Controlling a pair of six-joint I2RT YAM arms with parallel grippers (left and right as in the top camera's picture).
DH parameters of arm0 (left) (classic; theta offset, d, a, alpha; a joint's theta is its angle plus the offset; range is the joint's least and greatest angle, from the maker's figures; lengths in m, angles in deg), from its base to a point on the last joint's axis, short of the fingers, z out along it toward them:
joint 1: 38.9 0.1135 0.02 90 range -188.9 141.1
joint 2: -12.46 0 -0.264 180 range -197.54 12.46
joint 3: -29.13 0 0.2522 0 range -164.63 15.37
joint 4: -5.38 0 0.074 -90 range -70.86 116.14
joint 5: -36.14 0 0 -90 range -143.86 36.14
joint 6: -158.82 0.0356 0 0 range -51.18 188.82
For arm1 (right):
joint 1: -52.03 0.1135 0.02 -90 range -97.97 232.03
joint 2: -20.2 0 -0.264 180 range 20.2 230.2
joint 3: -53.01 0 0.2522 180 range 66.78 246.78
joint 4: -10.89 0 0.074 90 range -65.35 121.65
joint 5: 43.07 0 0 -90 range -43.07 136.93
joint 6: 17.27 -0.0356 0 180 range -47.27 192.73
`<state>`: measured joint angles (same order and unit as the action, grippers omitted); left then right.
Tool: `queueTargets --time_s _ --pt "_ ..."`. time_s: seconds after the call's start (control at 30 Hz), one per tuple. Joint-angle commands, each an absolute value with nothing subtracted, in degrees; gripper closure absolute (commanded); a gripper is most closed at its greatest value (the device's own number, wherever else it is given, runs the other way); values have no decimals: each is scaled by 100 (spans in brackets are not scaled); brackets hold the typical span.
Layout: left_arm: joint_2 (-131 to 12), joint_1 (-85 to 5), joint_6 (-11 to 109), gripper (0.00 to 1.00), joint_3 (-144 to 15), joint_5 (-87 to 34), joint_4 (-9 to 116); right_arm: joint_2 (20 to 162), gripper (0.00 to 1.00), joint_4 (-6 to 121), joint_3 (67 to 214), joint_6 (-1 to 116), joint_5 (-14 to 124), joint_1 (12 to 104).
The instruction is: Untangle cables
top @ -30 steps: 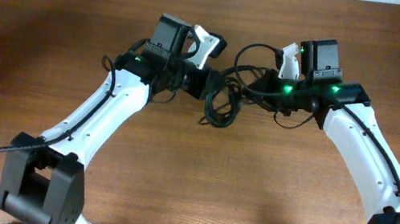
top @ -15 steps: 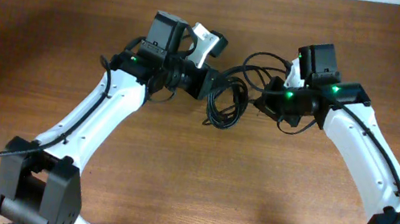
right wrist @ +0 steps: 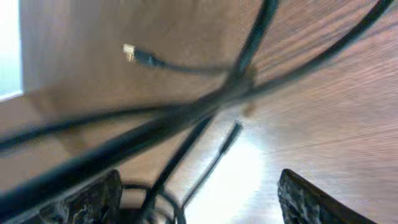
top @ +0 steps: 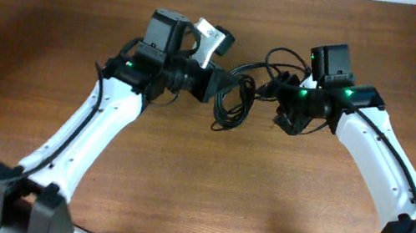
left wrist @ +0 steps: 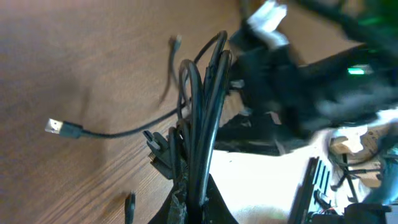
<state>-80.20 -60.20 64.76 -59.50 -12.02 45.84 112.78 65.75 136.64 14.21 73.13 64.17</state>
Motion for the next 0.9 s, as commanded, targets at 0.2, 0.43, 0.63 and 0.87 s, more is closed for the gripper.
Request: queueTargets --time_s 0.2,0.43,0.63,0.87 --pt "-7596 -6018 6546 100 -5968 -594 4541 11638 86 5441 13679 630 7870 6485" --pt "-7789 -6023 6548 100 -5968 -3519 5306 11636 96 6579 13679 2914 6991 6662" --pt "-8516 -6025 6544 100 -5968 -4155 5721 11393 96 6903 13710 4361 6548 6079" --pt "-8814 -6023 6623 100 -5970 -2599 5563 11085 96 7038 14191 4914 7348 4756"
